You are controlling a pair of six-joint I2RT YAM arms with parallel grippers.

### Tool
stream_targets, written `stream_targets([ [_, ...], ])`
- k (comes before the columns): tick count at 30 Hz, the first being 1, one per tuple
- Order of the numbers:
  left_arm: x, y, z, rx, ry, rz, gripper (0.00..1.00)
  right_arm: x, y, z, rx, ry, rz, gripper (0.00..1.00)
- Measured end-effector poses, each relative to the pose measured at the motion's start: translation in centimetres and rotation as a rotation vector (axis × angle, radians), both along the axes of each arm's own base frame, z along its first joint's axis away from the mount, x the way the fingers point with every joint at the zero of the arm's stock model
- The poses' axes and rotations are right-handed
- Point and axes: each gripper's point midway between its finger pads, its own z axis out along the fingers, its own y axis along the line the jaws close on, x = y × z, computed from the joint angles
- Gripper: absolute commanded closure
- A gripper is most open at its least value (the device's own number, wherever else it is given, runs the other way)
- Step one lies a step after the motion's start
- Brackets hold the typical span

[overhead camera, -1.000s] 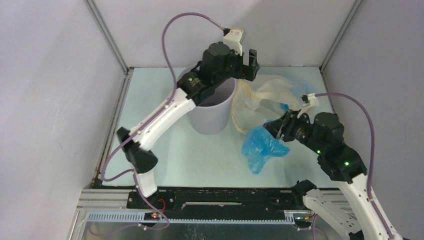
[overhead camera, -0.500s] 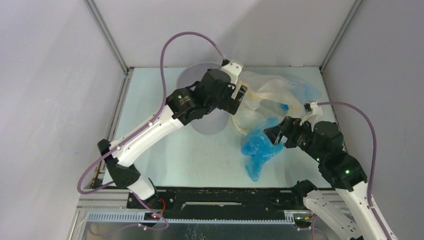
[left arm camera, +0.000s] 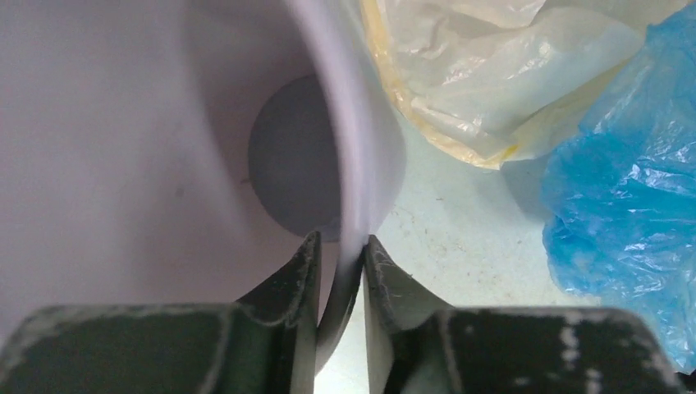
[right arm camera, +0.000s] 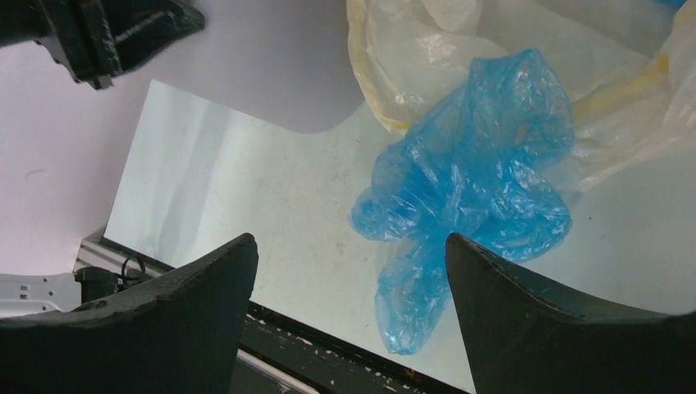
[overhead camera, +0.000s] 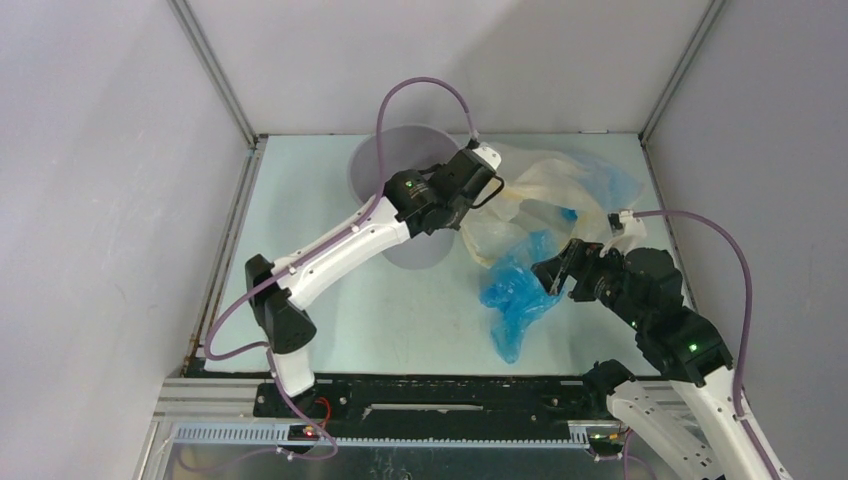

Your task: Put the trash bags into the trash bin

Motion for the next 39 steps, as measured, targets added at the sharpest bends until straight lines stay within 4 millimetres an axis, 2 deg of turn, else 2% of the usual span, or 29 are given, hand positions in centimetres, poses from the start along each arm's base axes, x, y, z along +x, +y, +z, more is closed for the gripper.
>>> stream_targets([
  [1,0.1,0.2,0.0,0.002,0.003,0.003,0.92,0.0,0.0,-0.2,-0.003,0.005,0.0,0.13],
  [3,0.6,0.6,0.1,0.0,-0.001,0.016,0.96,0.1,0.1,-0.8,-0.01,0.021,0.001,0.12],
  [6,1.3,2.7,-0.6,0.035,0.014,0.078,0.97,0.4,0.3,-2.2,-0.029,0.06,0.002,0.1],
  [11,2.7,6.8,-0.3,0.047,-0.004,0.174,0.97,0.9,0.3,-6.7,-0.092,0.179,-0.035,0.13],
  [13,3.1,8.0,0.0,0.039,-0.006,0.199,0.97,0.9,0.1,-8.4,-0.12,0.223,-0.058,0.17],
  [17,3.8,10.4,0.2,0.043,-0.007,0.247,0.98,1.3,-0.2,-11.0,-0.17,0.275,-0.1,0.33],
  [23,5.3,12.5,0.5,0.032,-0.015,0.302,0.98,2.6,0.0,-12.2,-0.212,0.279,-0.131,0.54],
  [27,6.4,13.2,1.5,-0.001,-0.031,0.328,0.98,3.4,0.3,-12.8,-0.242,0.277,-0.143,0.54],
  [30,7.3,13.3,2.3,-0.022,-0.049,0.335,0.98,3.8,0.4,-13.0,-0.257,0.269,-0.152,0.5],
  [34,8.3,13.0,2.2,-0.028,-0.055,0.335,0.98,4.3,-0.1,-13.1,-0.293,0.251,-0.19,0.48],
  [36,8.6,12.8,1.7,-0.024,-0.045,0.332,0.94,4.5,-0.6,-13.1,-0.308,0.242,-0.216,0.53],
  [39,8.9,12.3,0.6,-0.017,-0.019,0.318,0.86,4.7,-1.0,-13.2,-0.328,0.237,-0.24,0.72],
])
